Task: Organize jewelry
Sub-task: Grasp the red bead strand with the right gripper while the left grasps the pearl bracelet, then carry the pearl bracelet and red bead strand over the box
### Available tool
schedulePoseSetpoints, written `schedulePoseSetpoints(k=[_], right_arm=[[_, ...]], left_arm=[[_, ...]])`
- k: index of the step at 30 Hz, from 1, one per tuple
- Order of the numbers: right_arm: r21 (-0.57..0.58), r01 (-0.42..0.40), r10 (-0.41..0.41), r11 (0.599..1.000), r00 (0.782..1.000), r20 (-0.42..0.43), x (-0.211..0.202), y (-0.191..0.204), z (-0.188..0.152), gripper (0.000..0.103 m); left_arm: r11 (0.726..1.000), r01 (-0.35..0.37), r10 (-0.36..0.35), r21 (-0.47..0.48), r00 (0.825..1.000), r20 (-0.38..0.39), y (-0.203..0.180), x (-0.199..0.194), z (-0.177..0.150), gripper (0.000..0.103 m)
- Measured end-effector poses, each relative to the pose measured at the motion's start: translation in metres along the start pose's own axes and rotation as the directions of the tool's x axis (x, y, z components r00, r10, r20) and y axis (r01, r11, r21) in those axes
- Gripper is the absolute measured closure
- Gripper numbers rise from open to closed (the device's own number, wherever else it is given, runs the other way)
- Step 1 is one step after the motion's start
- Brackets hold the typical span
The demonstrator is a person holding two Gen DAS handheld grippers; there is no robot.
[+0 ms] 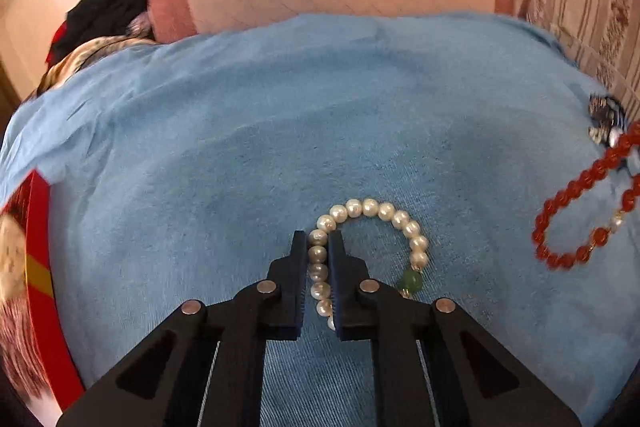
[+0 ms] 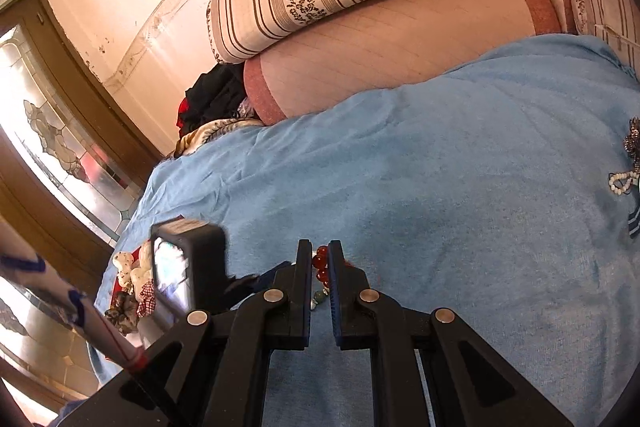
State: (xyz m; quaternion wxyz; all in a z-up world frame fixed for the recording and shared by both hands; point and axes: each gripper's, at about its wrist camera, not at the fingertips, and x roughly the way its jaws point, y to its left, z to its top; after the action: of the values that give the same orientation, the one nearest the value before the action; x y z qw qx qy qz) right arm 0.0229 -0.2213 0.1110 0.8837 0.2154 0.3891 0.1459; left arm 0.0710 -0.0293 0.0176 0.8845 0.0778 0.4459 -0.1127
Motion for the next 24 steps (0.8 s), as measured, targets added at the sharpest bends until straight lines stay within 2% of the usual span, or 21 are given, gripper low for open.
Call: schedulePoseSetpoints(k=[5,9,14,20,24], right_arm=[[-0.008,-0.002,0.002,1.000,1.000,0.005,-0.001,0.005,-0.003,0.095],[-0.032,-0.005,0.005,0.999,1.000,-0.002,0.002,0.013,-0.009,0.095],[-0.074,-0.014,0.013,0.997,1.000,-0.020,0.006,0.029,-0.023,0.095],[-0.104,-0.035,0.032,0.994,0.999,-0.035,0.004,0.049,-0.042,0.095],[-0.125,-0.047,0.041,0.991,0.998,-0.045,0.001,0.064,-0.058,0.095]], left_arm=[[1.000,0.026,-0.026,-0.005,0.998,0.064,0.007,-0.041,-0.027,0.094],[1.000,0.018,-0.018,-0.003,0.993,0.120,0.014,-0.079,-0.046,0.094],[0.999,0.014,-0.007,-0.045,0.986,0.168,0.031,-0.116,-0.066,0.094],[0.998,-0.006,0.019,-0.067,0.978,0.206,0.048,-0.149,-0.093,0.094],[0.995,-0.010,0.031,-0.096,0.976,0.218,0.063,-0.156,-0.106,0.094]])
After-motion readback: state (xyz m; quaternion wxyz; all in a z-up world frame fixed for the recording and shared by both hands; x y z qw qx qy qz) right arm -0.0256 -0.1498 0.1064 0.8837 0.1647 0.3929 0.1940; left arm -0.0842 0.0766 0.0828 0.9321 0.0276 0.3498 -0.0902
